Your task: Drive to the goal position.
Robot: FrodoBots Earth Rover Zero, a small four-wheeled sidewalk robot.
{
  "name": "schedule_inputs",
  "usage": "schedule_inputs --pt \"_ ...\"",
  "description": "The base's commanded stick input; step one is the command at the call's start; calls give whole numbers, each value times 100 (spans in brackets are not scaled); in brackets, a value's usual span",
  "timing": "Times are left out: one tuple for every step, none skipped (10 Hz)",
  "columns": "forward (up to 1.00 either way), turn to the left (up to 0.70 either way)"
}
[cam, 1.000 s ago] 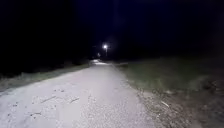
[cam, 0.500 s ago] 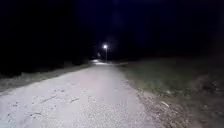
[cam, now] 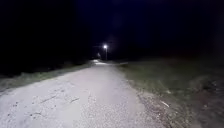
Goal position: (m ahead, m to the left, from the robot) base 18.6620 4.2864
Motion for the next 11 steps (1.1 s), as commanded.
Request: schedule_inputs --pt "4 0" --pt "4 0" --pt "0 0" --pt "0 0" --pt "13 0" --pt "35 0" --pt "61 0" --pt "70 0" --pt "70 0" --pt "70 0" --pt "70 0"
